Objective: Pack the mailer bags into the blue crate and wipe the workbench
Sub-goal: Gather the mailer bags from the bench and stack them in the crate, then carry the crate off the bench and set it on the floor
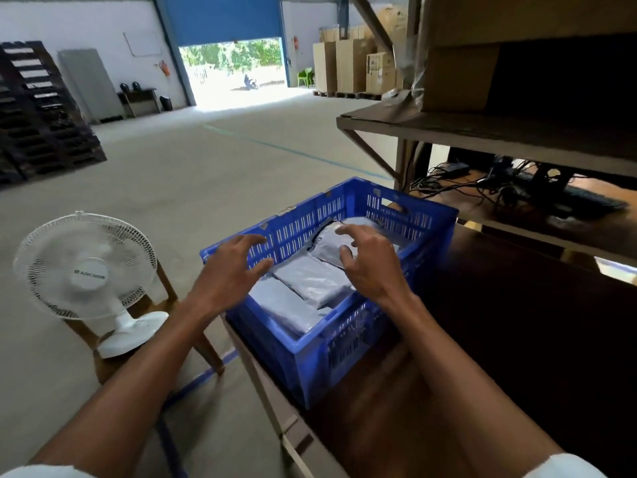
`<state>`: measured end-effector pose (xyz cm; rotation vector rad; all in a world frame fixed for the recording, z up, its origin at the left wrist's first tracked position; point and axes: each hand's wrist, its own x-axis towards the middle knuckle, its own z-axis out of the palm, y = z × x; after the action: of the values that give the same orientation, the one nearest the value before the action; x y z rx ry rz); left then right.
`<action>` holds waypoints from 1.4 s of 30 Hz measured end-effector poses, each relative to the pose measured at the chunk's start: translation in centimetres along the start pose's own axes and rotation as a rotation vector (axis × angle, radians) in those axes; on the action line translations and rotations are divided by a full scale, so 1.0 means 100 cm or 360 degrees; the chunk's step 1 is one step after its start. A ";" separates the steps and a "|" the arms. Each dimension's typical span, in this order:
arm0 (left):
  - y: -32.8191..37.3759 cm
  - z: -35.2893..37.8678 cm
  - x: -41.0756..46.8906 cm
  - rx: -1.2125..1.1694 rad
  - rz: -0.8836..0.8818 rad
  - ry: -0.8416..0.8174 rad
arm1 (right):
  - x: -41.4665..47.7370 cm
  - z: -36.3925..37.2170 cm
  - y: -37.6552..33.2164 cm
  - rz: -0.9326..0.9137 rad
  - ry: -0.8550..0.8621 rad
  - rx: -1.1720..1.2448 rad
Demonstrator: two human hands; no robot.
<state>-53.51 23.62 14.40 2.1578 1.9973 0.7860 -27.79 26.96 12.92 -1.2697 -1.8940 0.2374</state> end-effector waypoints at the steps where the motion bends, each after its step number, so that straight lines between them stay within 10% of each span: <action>1: -0.008 -0.004 0.004 -0.0046 0.0018 0.0040 | -0.007 0.002 -0.001 0.0045 0.0025 0.0032; 12: -0.115 -0.003 0.098 -0.0304 0.0393 -0.0008 | -0.024 0.040 -0.049 0.0660 0.0509 -0.0016; 24: -0.155 0.023 0.137 -0.1184 -0.0152 -0.1076 | -0.069 0.083 -0.098 0.1808 0.0662 0.0251; 42: -0.083 -0.008 0.043 -0.1562 0.0295 -0.1522 | -0.211 0.025 -0.188 0.1752 0.1247 0.0566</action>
<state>-61.34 28.68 12.97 1.5905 0.7022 0.4299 -39.24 1.12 10.74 -1.6878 -0.3601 0.5107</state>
